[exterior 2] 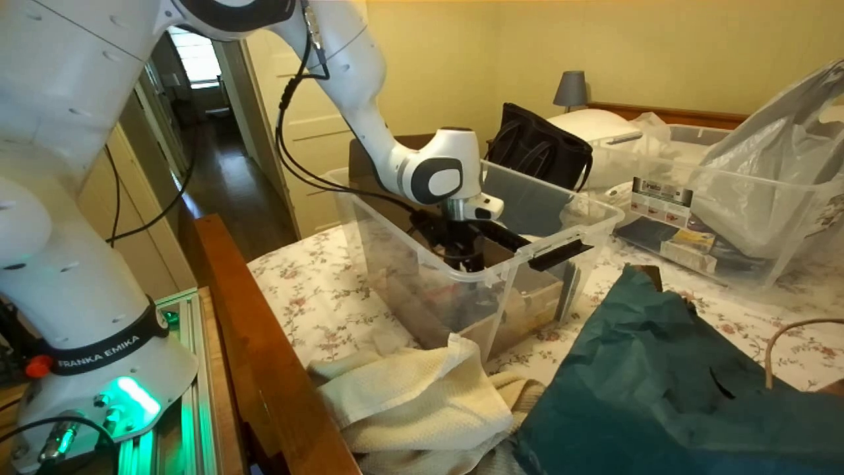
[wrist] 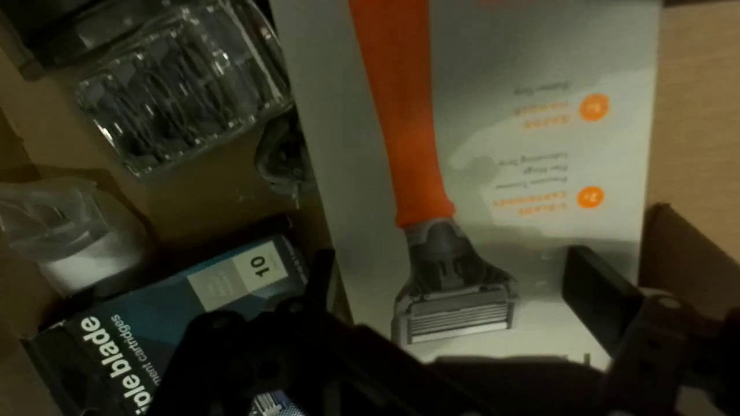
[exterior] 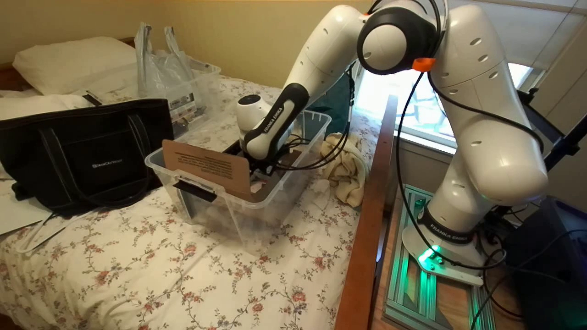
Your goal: Remove the black object from the storage box
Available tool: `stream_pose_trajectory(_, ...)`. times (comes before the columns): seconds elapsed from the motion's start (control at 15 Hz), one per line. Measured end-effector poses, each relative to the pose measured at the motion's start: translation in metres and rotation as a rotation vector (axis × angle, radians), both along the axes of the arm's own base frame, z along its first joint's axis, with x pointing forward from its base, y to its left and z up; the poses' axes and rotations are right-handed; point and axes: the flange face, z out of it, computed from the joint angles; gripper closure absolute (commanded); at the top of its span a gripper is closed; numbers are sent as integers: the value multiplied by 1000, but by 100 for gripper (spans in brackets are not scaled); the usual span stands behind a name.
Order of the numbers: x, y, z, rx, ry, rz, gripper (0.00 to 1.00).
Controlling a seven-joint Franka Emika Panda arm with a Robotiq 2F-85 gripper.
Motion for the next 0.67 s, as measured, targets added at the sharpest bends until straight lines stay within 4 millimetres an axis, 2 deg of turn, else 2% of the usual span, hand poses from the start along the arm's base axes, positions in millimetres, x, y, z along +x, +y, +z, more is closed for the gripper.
stream_pose_trajectory(0.27,10,-8,-4,-11,-29,-20,0)
stream_pose_trajectory(0.33,13,-9,-5,-14,-32,-22,16)
stream_pose_trajectory(0.4,14,-10,-7,-16,-33,-23,26)
stream_pose_trajectory(0.67,20,-12,-14,-22,-35,-24,55)
